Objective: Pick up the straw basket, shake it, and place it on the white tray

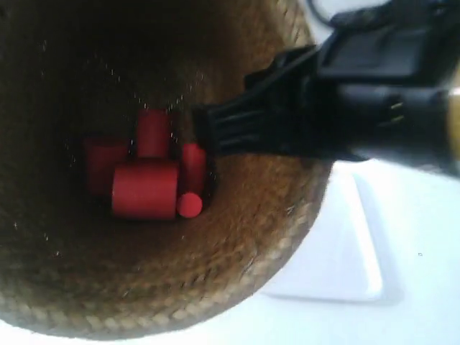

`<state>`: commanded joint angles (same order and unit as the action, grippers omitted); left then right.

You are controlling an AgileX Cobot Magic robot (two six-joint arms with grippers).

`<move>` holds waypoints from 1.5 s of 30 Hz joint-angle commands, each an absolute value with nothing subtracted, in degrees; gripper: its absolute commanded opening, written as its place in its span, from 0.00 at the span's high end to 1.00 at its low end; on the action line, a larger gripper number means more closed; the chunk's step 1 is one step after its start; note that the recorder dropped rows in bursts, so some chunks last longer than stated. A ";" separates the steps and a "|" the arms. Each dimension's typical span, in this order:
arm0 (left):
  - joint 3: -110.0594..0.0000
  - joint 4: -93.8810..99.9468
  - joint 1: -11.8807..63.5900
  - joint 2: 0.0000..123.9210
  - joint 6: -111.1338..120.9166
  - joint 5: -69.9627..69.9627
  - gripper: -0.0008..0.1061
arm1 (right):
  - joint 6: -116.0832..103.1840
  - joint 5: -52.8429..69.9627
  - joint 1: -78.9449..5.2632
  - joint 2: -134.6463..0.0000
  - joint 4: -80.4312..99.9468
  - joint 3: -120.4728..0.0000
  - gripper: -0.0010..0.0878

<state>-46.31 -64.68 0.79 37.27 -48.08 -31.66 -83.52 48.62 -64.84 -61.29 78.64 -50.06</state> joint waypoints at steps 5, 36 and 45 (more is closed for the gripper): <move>-53.54 -70.10 0.79 36.70 -51.57 -42.08 0.99 | -71.28 48.75 -68.15 -54.18 57.03 -56.54 0.99; -47.37 -78.86 0.67 43.52 -49.67 -45.88 0.99 | -66.81 54.31 -67.81 -60.28 54.98 -55.20 0.99; -50.06 -68.43 0.67 44.92 -45.87 -45.51 0.99 | -66.73 53.84 -71.15 -61.29 60.14 -57.75 0.99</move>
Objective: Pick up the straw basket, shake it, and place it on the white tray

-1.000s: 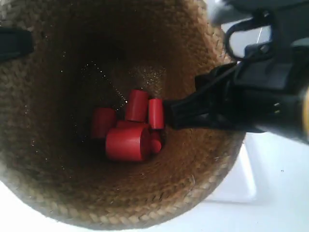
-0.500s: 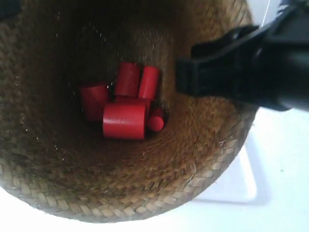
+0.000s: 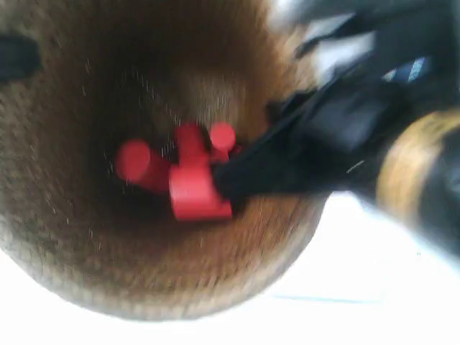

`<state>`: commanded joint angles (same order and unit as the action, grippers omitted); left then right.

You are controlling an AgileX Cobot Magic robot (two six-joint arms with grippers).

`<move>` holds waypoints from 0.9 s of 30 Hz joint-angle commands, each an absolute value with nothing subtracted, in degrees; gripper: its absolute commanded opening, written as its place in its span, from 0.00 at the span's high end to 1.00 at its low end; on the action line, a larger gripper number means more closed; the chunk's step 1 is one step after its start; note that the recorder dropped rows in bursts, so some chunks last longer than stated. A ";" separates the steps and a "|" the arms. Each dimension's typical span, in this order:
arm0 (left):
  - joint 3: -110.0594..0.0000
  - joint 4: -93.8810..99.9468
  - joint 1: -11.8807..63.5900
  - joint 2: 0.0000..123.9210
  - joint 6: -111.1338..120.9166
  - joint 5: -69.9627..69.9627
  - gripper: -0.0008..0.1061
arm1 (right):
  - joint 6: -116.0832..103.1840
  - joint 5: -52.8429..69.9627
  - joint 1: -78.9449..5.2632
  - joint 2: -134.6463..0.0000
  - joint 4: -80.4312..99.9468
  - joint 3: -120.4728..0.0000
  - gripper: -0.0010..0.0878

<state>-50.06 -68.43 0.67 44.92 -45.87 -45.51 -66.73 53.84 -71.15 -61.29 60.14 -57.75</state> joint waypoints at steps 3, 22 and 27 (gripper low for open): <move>-52.09 -66.36 0.67 41.17 -46.70 -39.21 0.99 | -74.43 54.20 -74.72 -56.99 68.63 -59.30 0.99; -48.23 -60.40 0.67 42.03 -40.31 -34.40 0.99 | -86.42 58.82 -77.73 -58.99 79.42 -50.87 0.99; -53.03 -62.42 0.67 41.47 -39.76 -44.85 0.99 | -76.60 64.08 -78.91 -59.57 68.34 -57.36 0.99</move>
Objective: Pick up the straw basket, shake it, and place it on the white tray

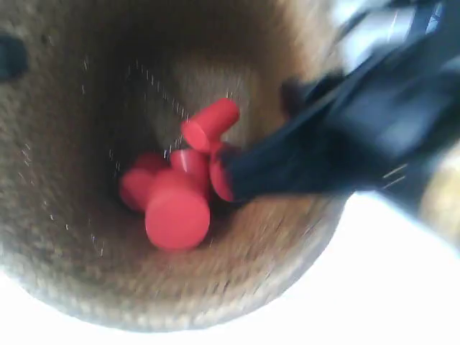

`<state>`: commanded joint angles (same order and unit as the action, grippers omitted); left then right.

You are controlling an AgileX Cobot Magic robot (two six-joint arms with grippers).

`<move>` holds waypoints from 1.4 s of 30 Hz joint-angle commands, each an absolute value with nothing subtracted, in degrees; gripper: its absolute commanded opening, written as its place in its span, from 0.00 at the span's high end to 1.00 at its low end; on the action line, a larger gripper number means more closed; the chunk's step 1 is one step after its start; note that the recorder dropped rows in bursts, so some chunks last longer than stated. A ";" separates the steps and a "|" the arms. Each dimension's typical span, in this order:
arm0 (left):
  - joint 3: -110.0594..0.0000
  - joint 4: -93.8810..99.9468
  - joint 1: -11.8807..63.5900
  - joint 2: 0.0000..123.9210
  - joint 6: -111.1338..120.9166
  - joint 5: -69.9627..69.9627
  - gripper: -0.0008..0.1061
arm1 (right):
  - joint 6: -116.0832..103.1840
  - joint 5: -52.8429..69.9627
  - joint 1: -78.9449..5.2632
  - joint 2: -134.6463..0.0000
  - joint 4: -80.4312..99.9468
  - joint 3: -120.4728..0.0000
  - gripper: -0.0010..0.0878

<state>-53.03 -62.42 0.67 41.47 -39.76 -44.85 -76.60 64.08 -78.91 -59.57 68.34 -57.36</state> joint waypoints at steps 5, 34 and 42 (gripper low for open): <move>-54.22 -58.86 0.67 38.47 -38.08 -40.87 0.99 | -81.54 60.85 -81.79 -56.59 74.94 -56.20 0.99; -53.48 -63.62 0.67 38.22 -37.81 -45.25 0.99 | -80.78 61.38 -79.25 -53.65 61.73 -55.41 0.99; -53.48 -61.85 0.67 41.04 -37.56 -43.00 0.99 | -82.49 69.01 -81.04 -57.05 71.72 -52.24 0.99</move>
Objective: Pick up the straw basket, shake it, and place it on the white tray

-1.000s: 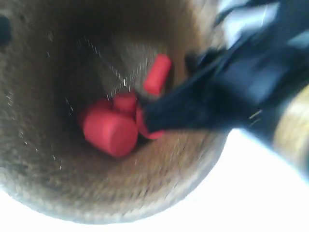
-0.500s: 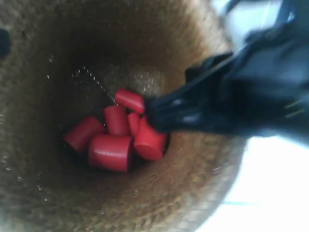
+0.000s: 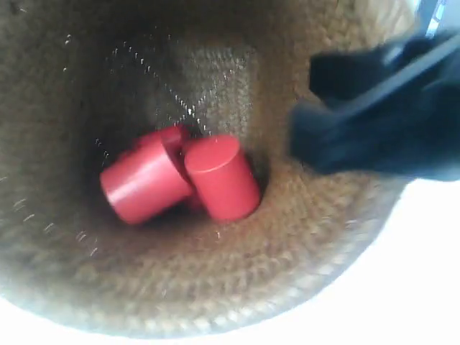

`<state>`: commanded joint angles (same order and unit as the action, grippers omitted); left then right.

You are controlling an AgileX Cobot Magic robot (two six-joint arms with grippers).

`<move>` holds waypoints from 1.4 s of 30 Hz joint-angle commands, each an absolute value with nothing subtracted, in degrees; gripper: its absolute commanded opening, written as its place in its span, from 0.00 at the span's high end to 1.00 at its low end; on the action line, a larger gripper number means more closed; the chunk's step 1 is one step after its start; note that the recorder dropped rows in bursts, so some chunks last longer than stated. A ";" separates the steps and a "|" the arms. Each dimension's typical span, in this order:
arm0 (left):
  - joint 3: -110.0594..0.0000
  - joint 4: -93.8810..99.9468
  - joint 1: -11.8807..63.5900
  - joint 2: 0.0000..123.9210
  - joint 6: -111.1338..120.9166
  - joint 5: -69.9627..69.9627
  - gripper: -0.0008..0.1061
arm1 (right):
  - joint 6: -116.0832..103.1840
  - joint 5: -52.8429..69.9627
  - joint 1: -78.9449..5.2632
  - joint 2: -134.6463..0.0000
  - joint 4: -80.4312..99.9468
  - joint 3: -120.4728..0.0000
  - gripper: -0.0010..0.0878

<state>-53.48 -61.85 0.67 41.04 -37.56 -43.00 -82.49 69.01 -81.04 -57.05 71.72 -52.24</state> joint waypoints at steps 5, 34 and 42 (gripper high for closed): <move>-53.22 -55.92 0.67 39.77 -38.89 -38.90 0.99 | -85.20 64.61 -83.62 -57.14 80.35 -50.06 0.99; -48.46 -56.48 0.67 36.90 -33.68 -35.24 0.99 | -87.02 67.15 -80.14 -55.75 80.40 -48.85 0.99; -56.22 -54.40 0.67 32.47 -35.31 -42.28 0.99 | -79.51 57.44 -85.08 -50.72 66.97 -56.84 0.99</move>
